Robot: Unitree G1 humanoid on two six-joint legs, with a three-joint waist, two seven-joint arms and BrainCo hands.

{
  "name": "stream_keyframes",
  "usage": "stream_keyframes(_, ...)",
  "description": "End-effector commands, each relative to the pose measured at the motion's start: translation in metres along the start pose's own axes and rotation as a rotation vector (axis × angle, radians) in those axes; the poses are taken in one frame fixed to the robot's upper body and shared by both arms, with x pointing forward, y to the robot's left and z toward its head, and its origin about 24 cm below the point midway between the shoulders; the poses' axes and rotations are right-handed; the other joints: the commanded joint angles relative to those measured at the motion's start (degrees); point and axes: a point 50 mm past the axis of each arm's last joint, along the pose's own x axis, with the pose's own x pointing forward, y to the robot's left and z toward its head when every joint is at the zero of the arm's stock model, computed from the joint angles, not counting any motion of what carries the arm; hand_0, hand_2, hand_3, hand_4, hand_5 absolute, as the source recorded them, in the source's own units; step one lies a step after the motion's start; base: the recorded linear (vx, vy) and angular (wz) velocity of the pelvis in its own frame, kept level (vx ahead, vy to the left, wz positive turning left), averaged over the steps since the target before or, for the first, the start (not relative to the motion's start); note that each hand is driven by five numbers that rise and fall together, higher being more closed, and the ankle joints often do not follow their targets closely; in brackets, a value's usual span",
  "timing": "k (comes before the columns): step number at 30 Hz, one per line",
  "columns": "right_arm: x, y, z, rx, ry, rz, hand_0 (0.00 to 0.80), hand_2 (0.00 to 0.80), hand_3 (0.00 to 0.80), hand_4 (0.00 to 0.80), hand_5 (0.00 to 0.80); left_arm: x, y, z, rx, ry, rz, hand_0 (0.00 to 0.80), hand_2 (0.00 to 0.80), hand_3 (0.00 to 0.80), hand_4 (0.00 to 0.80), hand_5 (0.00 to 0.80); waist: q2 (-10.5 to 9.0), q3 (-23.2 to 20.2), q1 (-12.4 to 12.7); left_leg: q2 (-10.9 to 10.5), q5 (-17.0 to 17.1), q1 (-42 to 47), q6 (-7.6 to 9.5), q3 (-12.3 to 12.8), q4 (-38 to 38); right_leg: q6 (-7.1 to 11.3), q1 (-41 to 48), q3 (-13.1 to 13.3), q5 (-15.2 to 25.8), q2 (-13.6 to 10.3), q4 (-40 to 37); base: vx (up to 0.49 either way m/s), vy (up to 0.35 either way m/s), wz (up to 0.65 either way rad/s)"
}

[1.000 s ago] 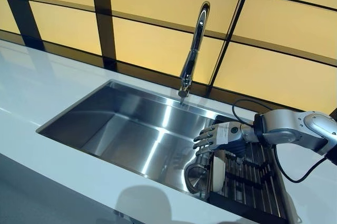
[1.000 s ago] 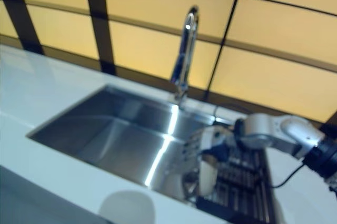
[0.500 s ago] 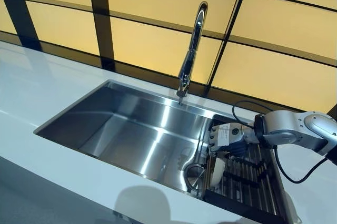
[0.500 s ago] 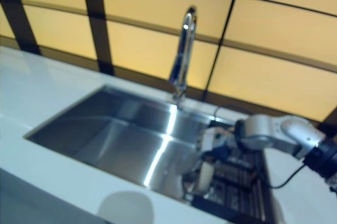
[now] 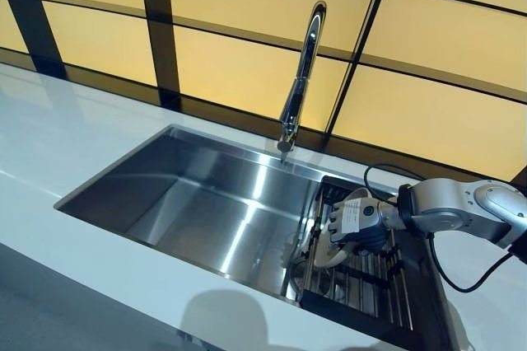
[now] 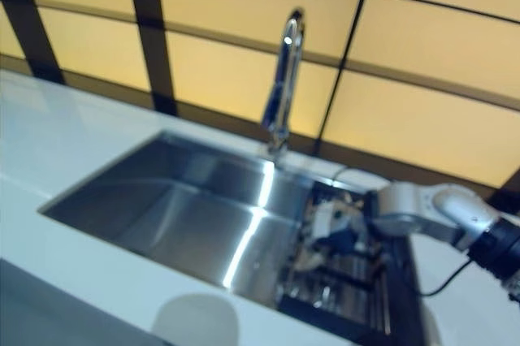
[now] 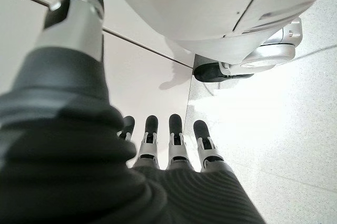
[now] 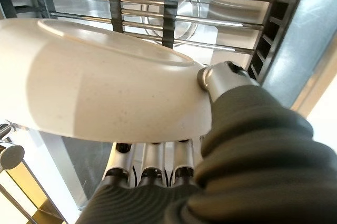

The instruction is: Take plates into dishwasher

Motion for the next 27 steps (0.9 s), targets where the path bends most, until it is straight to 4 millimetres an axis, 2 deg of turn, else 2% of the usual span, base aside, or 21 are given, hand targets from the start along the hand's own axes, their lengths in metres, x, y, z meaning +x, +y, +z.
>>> stream_keyframes(1, -0.012, -0.014, -0.011, -0.014, 0.061, -0.074, 0.800, 0.800, 0.800, 0.800, 0.800, 0.003, 0.019, 0.023, 0.039, -0.072, 0.032, 0.000, 0.000, 0.000, 0.000, 0.000, -1.99, -0.06, 3.27, 3.17, -3.56, 3.53, -2.16, 2.55, 1.18, 1.63, -0.65, -0.33, 2.20, -0.10, 0.24, 0.000, 0.000, 0.00)
stream_keyframes(14, -0.017, -0.013, -0.017, -0.026, 0.121, -0.079, 0.800, 0.800, 0.800, 0.800, 0.800, 0.003, 0.018, 0.022, 0.041, -0.071, 0.029, 0.000, 0.000, 0.000, 0.000, 0.000, -1.90, -0.06, 2.90, 2.99, -3.69, 3.63, -1.98, 2.64, 1.27, 1.65, -0.65, -0.15, 2.14, -0.27, 0.42, 0.000, 0.000, 0.00)
stream_keyframes(27, -0.035, -0.010, -0.026, -0.053, 0.252, -0.032, 0.800, 0.800, 0.800, 0.800, 0.800, 0.002, 0.017, 0.018, 0.034, -0.068, 0.026, 0.000, 0.000, 0.000, 0.000, 0.000, -1.93, -0.42, 1.49, 2.65, -4.13, 4.19, -1.57, 3.38, 1.18, 1.83, -0.59, 0.85, 2.17, -0.46, 0.47, 0.000, 0.000, 0.00)
